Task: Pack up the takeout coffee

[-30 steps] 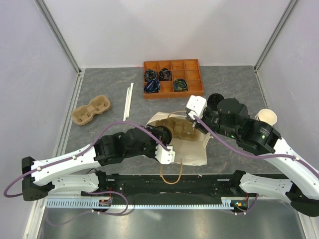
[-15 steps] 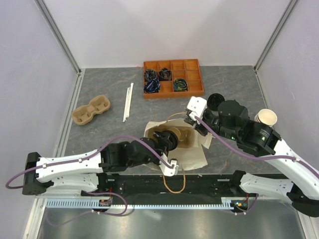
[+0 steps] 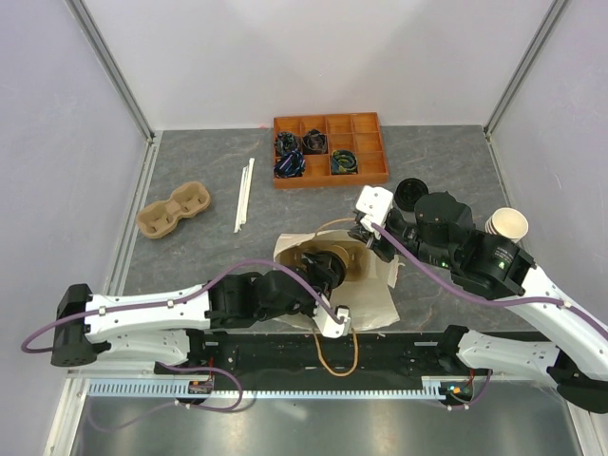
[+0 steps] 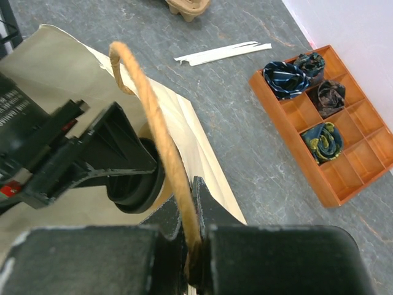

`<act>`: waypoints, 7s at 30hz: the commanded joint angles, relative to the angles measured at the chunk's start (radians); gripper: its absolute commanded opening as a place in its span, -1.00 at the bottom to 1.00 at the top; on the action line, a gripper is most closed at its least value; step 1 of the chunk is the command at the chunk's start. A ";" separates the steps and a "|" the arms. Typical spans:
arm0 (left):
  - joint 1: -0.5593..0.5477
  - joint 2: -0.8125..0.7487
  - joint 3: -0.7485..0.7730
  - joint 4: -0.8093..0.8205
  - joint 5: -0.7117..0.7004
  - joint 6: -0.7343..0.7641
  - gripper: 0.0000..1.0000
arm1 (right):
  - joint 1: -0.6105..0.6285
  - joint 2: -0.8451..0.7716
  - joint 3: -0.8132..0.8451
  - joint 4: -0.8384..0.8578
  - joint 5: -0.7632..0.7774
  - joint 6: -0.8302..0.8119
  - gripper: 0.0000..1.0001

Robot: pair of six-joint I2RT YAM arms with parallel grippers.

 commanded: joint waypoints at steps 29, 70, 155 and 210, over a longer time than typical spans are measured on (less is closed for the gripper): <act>0.002 0.126 0.065 0.146 0.033 -0.023 -0.52 | 0.007 -0.046 -0.055 0.094 -0.069 0.182 -1.00; 0.082 0.262 0.088 0.217 0.044 -0.146 -0.55 | -0.052 -0.049 -0.090 0.126 -0.129 0.375 -1.00; 0.215 0.271 0.097 0.145 0.240 -0.098 -0.66 | -0.231 0.137 0.074 -0.067 -0.203 0.142 0.41; 0.221 0.300 0.111 0.166 0.144 -0.107 -0.67 | -0.265 0.190 0.042 -0.035 -0.374 0.562 -1.00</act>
